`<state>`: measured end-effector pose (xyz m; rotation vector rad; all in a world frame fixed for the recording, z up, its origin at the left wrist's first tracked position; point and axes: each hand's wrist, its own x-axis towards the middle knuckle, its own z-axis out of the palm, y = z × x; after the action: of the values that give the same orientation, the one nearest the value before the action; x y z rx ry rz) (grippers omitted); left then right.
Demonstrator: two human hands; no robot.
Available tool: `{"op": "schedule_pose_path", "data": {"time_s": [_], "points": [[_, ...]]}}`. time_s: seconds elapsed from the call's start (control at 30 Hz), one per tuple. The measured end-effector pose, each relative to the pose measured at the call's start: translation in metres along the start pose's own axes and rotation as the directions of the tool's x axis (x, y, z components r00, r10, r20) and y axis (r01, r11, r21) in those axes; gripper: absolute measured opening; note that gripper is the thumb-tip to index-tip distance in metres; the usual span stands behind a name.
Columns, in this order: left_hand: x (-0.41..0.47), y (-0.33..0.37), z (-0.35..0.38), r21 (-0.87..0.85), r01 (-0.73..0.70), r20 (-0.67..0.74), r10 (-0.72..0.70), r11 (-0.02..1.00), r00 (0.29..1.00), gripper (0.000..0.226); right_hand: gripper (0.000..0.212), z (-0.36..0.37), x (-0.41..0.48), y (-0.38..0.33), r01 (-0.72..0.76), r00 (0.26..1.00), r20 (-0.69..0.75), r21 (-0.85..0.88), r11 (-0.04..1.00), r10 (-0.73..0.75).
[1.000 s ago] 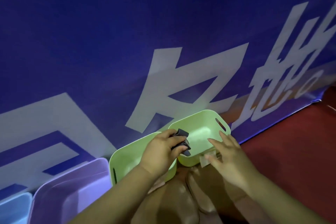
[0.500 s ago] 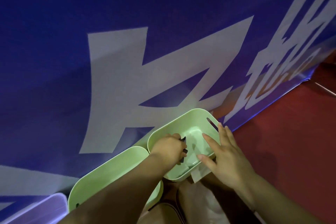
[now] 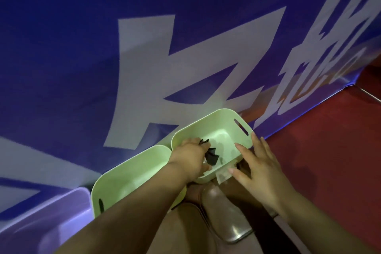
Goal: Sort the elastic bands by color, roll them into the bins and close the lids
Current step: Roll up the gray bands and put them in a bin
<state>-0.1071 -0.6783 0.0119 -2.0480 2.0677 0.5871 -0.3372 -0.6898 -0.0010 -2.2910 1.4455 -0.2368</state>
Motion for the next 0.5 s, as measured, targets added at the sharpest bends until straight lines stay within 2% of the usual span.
{"op": "schedule_pose_path", "data": {"time_s": [0.1, 0.23, 0.3, 0.5], "points": [[-0.06, 0.007, -0.003, -0.079, -0.001, -0.197, -0.014, 0.997, 0.98, 0.07, 0.073, -0.001, -0.033, -0.009, 0.038, 0.999, -0.028, 0.014, 0.999, -0.038], [-0.145, 0.016, 0.022, -0.158, 0.046, -0.333, -0.097, 0.986, 0.938, 0.066, 0.07, 0.007, -0.086, -0.019, 0.128, 0.99, -0.05, -0.001, 0.992, -0.128], [-0.184, 0.017, 0.049, -0.224, 0.036, -0.395, -0.125, 0.974, 0.91, 0.065, 0.067, 0.013, -0.117, -0.024, 0.148, 0.989, -0.017, 0.013, 0.989, -0.148], [-0.276, 0.024, 0.148, -0.387, 0.094, -0.318, -0.229, 0.917, 0.92, 0.066, 0.069, 0.064, -0.199, -0.021, 0.158, 0.979, 0.119, 0.074, 0.985, -0.166]]}}
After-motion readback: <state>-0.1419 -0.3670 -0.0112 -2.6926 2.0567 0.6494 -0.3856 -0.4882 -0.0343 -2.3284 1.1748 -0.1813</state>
